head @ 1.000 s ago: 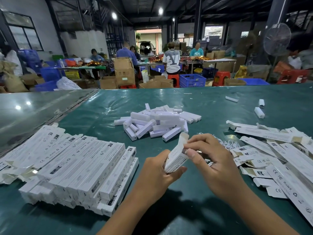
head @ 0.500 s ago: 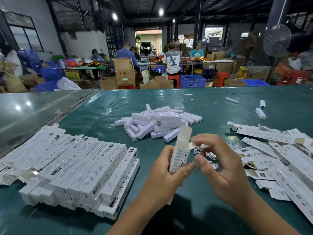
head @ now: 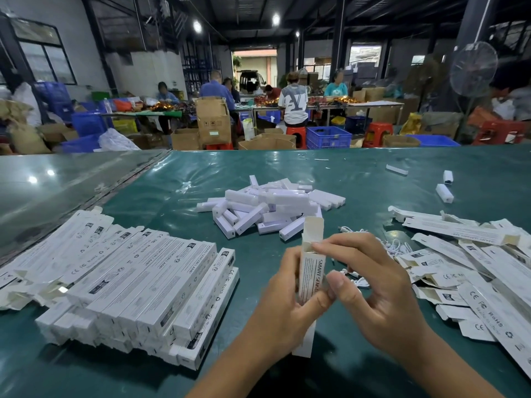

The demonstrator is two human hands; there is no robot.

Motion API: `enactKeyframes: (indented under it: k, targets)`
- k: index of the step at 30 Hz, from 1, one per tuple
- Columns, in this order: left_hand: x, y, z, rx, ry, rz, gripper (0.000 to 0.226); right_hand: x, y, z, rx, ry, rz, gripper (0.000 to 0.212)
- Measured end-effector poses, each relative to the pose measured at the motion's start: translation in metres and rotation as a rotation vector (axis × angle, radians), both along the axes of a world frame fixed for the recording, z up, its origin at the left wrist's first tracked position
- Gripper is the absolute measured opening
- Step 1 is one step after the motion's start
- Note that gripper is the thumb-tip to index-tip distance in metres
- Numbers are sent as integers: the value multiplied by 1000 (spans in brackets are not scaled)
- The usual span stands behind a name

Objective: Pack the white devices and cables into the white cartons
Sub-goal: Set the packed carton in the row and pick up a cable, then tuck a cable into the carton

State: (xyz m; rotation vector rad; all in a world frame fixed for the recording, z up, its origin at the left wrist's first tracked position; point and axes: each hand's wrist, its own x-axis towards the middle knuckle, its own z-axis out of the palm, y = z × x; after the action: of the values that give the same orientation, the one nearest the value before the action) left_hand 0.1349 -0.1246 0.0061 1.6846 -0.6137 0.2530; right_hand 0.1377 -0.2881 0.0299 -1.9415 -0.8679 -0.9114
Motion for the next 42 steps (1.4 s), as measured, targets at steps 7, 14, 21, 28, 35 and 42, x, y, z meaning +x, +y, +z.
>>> enactKeyframes:
  k: [7, 14, 21, 28, 35, 42]
  targets:
    - [4, 10, 2, -36, -401, 144, 57, 3, 0, -1, 60, 88, 75, 22]
    - [3, 9, 4, 31, -428, 168, 40, 2, 2, -2, 225, 220, 162, 28]
    - [1, 9, 10, -19, -339, 130, 25, 3, 1, 3, 386, 341, 220, 29]
    - [-3, 0, 4, -33, -267, 31, 39, 4, -2, 11, 382, 537, 331, 40]
    - [-4, 0, 4, -18, -301, 2, 43, -4, -2, 15, 379, 426, 247, 24]
    - [-4, 1, 0, 69, -449, 94, 38, -2, 0, 15, 411, 440, 241, 30]
